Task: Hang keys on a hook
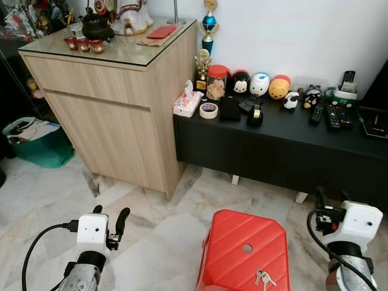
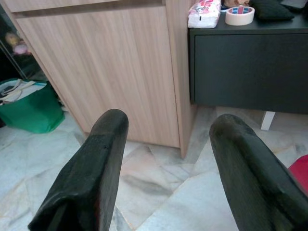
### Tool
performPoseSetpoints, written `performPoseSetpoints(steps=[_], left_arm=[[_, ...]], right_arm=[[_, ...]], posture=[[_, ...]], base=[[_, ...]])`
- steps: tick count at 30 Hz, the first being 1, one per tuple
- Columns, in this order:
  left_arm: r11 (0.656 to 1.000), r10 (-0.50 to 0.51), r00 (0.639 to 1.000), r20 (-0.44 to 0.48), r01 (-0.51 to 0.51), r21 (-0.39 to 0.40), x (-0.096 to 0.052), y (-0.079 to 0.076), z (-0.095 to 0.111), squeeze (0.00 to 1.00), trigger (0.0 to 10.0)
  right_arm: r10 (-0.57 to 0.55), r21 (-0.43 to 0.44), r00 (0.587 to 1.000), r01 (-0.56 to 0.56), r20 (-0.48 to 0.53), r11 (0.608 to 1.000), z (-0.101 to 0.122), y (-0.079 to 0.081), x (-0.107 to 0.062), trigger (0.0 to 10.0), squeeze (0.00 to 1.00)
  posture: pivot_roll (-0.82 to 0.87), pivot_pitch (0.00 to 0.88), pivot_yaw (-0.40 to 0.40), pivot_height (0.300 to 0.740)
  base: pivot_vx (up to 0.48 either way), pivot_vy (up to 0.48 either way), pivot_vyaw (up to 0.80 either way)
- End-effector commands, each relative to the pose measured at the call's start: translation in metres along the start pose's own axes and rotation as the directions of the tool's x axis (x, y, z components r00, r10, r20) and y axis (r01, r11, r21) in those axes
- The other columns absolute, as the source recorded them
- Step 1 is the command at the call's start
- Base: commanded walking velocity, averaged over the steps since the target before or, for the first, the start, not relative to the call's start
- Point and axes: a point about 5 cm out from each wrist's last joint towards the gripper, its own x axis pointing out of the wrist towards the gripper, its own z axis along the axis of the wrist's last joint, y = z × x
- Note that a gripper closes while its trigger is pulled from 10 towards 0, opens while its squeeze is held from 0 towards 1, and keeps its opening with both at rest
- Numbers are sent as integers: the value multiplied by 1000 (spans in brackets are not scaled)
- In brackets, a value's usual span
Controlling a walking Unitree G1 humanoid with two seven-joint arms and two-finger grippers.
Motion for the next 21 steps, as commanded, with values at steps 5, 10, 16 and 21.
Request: performPoseSetpoints(steps=[5, 10, 16, 21], left_arm=[[1000, -4, 1000, 3, 4, 12, 3, -3, 1, 0, 10000], [1000, -6, 1000, -4, 6, 11, 1, -3, 0, 0, 10000], [1000, -7, 1000, -13, 7, 12, -1, -4, -2, 0, 10000], [1000, -13, 999, -45, 14, 25, 0, -4, -7, 0, 10000]], right_arm=[[44, 2, 996, -44, -83, 999, -10, 13, 15, 10000, 0], [52, -15, 991, -54, -123, 998, -18, 17, 18, 10000, 0], [37, 1, 988, -38, -152, 999, -25, 12, 19, 10000, 0], [-4, -4, 984, 3, -178, 1000, -30, 7, 19, 10000, 0]], posture=[[6, 0, -15, 740], [6, 0, -20, 716], [8, 0, -21, 686], [8, 0, -23, 686]], base=[[0, 0, 0], [0, 0, 0], [0, 0, 0], [0, 0, 0]])
